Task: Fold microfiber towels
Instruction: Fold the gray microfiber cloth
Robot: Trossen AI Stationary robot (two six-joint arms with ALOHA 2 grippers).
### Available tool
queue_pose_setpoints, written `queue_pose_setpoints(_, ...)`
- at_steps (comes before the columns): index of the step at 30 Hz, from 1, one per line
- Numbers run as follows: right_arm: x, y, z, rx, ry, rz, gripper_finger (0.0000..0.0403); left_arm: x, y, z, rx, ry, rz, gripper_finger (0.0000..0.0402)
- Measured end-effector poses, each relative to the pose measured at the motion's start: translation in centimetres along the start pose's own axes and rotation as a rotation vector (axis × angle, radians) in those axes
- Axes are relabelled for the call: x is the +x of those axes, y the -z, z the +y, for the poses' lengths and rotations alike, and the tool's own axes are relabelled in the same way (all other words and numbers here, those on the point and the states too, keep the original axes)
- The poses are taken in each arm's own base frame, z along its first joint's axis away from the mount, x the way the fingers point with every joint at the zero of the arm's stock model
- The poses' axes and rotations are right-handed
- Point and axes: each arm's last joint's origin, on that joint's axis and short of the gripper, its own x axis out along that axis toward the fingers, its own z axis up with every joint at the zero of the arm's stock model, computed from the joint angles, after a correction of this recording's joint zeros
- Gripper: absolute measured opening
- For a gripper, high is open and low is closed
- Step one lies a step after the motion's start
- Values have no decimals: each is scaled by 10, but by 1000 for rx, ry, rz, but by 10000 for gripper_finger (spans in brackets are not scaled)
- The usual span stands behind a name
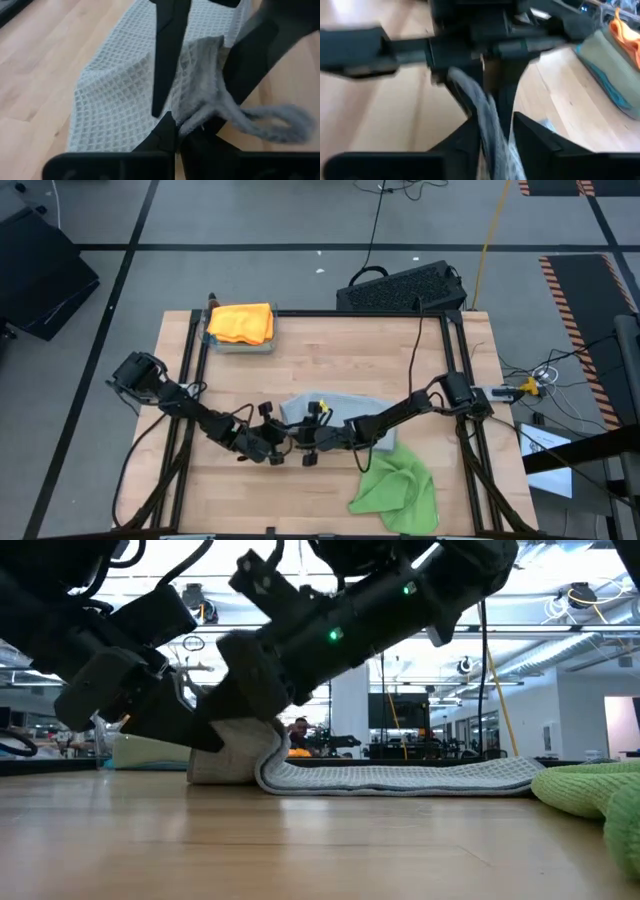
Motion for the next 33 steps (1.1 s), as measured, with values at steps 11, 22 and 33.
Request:
queue_pose_setpoints(11, 0, -2, 0, -4, 2, -20, 11, 0, 0, 0, -26, 5, -1, 9)
queue_pose_setpoints(22, -40, -8, 10, -75, -85, 59, 3, -12, 10, -11, 69, -30, 9, 165)
queue_pose_setpoints(33, -101, 8, -15, 53, -101, 25, 3, -17, 16, -23, 155, -69, -53, 249)
